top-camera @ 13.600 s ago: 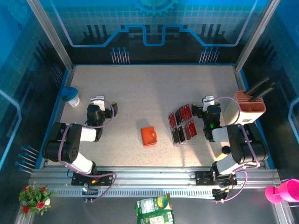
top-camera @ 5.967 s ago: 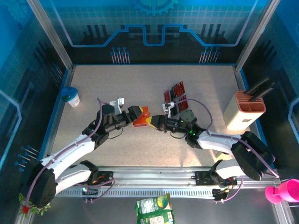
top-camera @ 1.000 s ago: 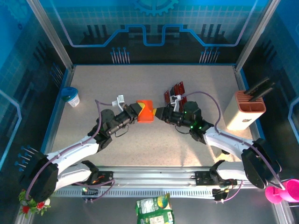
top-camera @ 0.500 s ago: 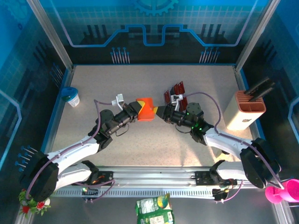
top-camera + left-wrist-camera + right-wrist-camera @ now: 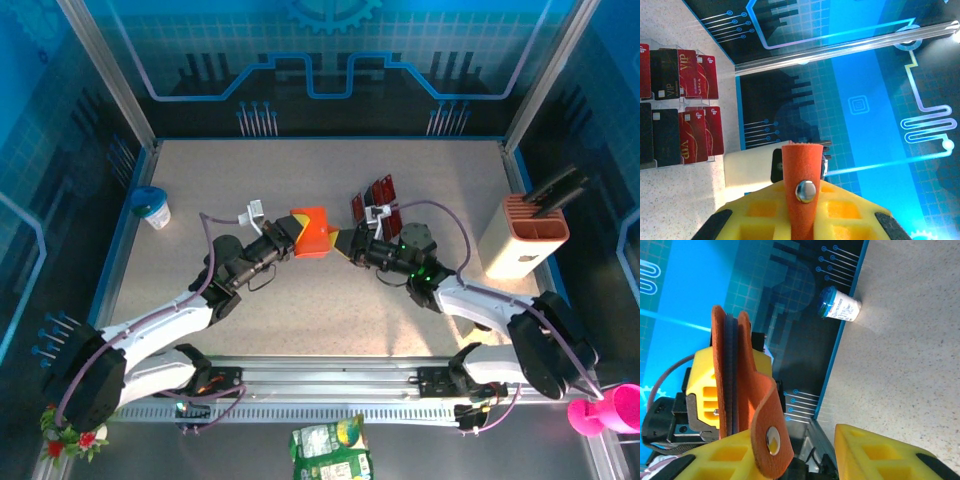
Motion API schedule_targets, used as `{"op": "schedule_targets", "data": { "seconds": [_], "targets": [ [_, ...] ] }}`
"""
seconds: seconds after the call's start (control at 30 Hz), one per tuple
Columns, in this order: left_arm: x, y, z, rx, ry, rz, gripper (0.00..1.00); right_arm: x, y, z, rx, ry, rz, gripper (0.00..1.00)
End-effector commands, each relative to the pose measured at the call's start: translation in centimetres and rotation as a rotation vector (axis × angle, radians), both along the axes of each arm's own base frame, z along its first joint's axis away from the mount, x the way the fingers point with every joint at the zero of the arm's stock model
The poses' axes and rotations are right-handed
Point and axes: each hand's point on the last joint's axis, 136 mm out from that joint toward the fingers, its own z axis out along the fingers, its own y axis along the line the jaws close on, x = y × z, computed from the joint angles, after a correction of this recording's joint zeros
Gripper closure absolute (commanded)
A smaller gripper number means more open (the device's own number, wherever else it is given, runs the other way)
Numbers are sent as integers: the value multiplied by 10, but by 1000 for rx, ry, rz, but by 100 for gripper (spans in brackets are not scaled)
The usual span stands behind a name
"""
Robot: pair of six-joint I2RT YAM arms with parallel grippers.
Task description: Put the credit cards into the card holder
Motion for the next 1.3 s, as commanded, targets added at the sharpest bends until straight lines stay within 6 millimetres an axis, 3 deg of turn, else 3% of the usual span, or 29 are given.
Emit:
{"op": "schedule_targets", "data": {
  "seconds": [0.0, 0.33, 0.63, 0.9, 1.0, 1.1, 1.27],
  "targets": [
    [-1, -3, 15, -51, -34, -4, 100, 0, 5, 15, 76, -21, 40, 61],
    [-1, -6, 11, -43, -27, -14, 100, -2, 22, 29, 194, -21, 117, 65],
    [-2, -2, -6, -14, -3, 5, 100, 0, 23, 36, 280, -25, 140, 100],
    [-3, 0, -12, 16, 1, 14, 99, 2, 14, 34, 291, -25, 121, 100],
    [-2, 1, -13, 26, 0, 18, 90, 2, 11, 32, 282, -24, 113, 100],
    [-3, 1, -15, 37, 0, 20, 67, 1, 9, 29, 271, -25, 105, 100],
    [-3, 3, -20, 60, 4, 27, 45, 1, 6, 21, 242, -19, 89, 100]
  ]
}}
